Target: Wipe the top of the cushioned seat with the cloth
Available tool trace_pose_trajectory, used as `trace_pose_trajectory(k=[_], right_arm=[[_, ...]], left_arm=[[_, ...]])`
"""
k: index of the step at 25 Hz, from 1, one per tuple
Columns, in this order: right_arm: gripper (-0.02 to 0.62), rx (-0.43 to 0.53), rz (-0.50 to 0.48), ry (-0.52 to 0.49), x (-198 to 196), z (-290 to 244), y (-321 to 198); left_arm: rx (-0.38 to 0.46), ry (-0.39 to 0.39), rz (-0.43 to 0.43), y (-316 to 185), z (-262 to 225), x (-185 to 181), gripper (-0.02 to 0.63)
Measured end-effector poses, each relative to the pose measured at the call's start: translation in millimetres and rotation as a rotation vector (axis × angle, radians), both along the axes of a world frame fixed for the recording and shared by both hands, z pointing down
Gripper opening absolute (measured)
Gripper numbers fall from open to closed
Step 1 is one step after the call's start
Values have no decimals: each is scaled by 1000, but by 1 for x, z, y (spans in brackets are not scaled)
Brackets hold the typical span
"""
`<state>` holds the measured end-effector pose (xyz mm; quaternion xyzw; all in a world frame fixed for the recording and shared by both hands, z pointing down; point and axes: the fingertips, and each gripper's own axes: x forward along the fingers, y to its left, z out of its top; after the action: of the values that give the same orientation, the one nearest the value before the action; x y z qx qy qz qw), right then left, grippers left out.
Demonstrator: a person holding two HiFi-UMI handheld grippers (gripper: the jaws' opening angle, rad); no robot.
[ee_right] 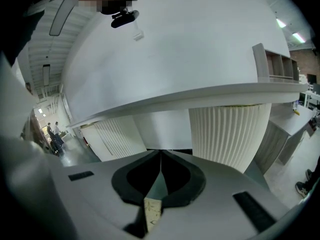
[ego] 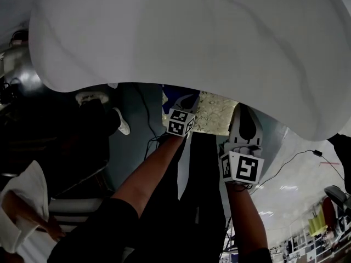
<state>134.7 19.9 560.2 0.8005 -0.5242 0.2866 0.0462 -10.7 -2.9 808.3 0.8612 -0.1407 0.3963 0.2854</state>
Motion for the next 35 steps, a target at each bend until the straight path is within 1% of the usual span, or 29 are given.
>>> trace_pose_trajectory(k=[6, 14, 21, 26, 31, 35], right_arm=[[38, -2, -16, -7, -1, 2, 2], [38, 0, -23, -22, -2, 4, 6], [38, -5, 7, -16, 10, 8, 20], [38, 1, 54, -25, 22, 13, 33], [38, -19, 53, -23, 26, 14, 38], [38, -17, 71, -34, 33, 14, 45]], left_arm=[[-2, -4, 0, 3, 2, 5, 37], [-35, 10, 21, 18, 4, 21, 37], [-38, 13, 47, 29, 3, 33, 37], [-65, 15, 74, 36, 7, 43, 37], [-72, 11, 85, 42, 9, 48, 37], [-82, 18, 106, 51, 8, 60, 37]])
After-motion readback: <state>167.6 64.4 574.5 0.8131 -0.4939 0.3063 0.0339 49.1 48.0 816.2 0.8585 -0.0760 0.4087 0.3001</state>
